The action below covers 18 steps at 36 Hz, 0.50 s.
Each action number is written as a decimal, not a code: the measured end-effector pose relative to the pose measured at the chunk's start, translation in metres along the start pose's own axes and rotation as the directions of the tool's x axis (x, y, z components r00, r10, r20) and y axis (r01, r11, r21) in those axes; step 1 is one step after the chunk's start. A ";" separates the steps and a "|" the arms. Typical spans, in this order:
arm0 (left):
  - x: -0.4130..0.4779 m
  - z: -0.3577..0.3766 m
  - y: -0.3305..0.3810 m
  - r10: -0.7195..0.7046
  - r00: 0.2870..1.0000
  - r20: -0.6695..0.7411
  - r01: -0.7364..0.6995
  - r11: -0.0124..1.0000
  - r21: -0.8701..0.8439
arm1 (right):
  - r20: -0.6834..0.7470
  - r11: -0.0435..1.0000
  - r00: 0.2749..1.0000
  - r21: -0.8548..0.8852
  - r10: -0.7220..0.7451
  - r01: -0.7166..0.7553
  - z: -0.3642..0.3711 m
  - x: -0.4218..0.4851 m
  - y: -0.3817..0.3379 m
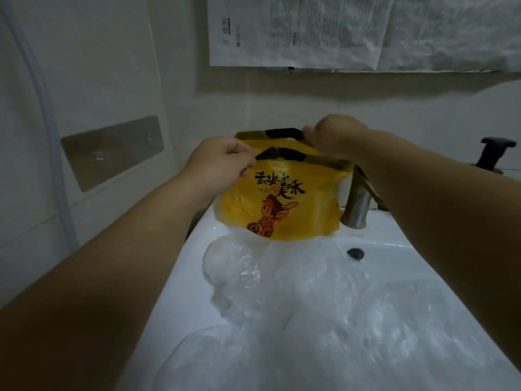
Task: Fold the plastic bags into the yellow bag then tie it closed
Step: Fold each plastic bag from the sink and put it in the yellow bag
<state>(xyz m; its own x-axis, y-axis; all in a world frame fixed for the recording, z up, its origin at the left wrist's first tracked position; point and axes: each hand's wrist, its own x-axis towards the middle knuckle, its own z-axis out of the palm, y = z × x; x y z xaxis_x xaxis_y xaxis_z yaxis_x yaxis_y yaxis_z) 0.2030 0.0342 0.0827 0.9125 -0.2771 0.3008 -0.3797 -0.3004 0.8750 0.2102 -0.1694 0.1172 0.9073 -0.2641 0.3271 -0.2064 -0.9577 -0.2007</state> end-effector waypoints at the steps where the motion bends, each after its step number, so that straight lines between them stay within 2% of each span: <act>1: -0.002 0.001 -0.001 -0.002 1.000 0.002 0.002 1.000 0.001 | -0.084 1.000 0.996 0.017 -0.017 0.019 -0.002 -0.002 0.001; 5: -0.017 0.007 -0.009 -0.014 1.000 -0.015 0.015 0.999 0.052 | -0.277 0.973 0.959 0.201 -0.053 0.112 -0.010 -0.030 0.002; 8: -0.035 0.017 -0.021 -0.050 0.999 0.009 0.048 0.985 0.169 | -0.311 0.937 0.946 0.296 -0.091 0.187 -0.008 -0.062 -0.002; 12: -0.065 0.033 -0.047 -0.268 0.950 0.164 0.178 0.890 0.420 | -0.262 0.924 0.958 0.324 -0.118 0.203 0.009 -0.106 -0.002; 14: -0.081 0.038 -0.060 -0.359 0.918 0.169 0.239 0.841 0.486 | -0.210 0.916 0.969 0.351 -0.127 0.196 0.022 -0.127 0.002; 16: -0.090 0.042 -0.070 -0.351 0.929 0.116 0.229 0.794 0.564 | -0.147 0.898 0.983 0.409 -0.111 0.163 0.032 -0.142 0.007; 18: -0.095 0.045 -0.072 -0.262 0.965 0.021 0.207 0.808 0.551 | -0.105 0.870 0.991 0.479 -0.078 0.119 0.037 -0.157 0.010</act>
<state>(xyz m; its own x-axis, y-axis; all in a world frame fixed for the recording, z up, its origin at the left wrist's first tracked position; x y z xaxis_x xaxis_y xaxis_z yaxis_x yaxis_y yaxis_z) 0.1372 0.0411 -0.0262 0.9768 -0.2075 0.0535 -0.2014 -0.8034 0.5603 0.0789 -0.1334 0.0295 0.8772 -0.1990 0.4369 0.1038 -0.8098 -0.5775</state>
